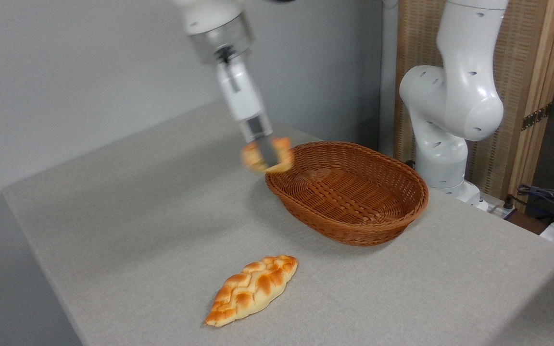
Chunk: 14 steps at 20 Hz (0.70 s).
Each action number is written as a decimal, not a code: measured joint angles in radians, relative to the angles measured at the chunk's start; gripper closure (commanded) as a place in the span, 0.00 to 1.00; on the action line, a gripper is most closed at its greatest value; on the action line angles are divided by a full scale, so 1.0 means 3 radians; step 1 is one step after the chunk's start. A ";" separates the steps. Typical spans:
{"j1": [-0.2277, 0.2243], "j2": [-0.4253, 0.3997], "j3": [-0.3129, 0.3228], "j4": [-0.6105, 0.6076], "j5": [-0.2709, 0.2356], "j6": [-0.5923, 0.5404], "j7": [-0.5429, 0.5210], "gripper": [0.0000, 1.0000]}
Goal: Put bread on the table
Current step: 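Lift the bun out of the basket and carry it beside the basket, then lower the bun onto the table, open the gripper and raise it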
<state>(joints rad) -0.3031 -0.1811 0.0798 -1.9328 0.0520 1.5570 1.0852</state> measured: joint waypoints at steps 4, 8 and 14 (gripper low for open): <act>0.0000 0.0649 -0.0058 0.0173 -0.0175 0.0582 -0.0521 0.07; -0.0002 0.1009 -0.0169 0.0273 -0.0179 0.0905 -0.0728 0.00; -0.0001 0.1019 -0.0174 0.0326 -0.0179 0.0912 -0.0728 0.00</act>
<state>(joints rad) -0.3032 0.1245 0.0276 -1.8350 -0.0016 1.8305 0.8667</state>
